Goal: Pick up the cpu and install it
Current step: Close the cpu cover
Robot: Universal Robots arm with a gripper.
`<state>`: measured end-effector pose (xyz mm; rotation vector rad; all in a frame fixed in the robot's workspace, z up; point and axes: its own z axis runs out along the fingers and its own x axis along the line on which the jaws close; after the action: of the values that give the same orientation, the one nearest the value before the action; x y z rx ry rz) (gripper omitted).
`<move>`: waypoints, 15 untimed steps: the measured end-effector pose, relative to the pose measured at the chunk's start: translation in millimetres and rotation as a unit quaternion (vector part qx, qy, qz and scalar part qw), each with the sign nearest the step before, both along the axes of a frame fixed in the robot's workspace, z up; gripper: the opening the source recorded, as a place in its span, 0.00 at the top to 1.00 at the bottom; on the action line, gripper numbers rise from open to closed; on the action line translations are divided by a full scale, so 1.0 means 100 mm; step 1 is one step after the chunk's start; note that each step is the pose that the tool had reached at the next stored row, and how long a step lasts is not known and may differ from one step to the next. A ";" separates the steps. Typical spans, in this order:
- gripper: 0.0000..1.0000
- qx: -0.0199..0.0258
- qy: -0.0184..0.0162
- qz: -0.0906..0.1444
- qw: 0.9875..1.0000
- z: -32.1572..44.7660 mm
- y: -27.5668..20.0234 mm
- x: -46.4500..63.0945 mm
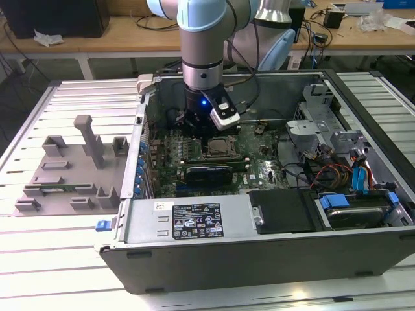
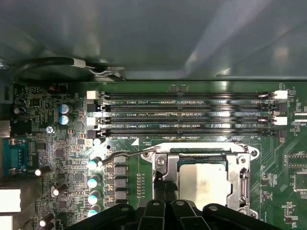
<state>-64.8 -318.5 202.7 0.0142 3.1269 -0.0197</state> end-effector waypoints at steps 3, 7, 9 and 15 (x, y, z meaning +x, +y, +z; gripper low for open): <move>0.89 0.000 0.000 0.000 1.000 0.004 0.001 0.00; 0.89 0.000 0.000 0.000 1.000 0.069 0.000 0.00; 0.89 0.000 0.000 0.000 1.000 0.140 0.000 0.00; 0.89 0.000 0.000 0.000 1.000 0.276 0.000 0.00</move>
<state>-64.8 -318.4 230.4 0.0143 3.1268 -0.0195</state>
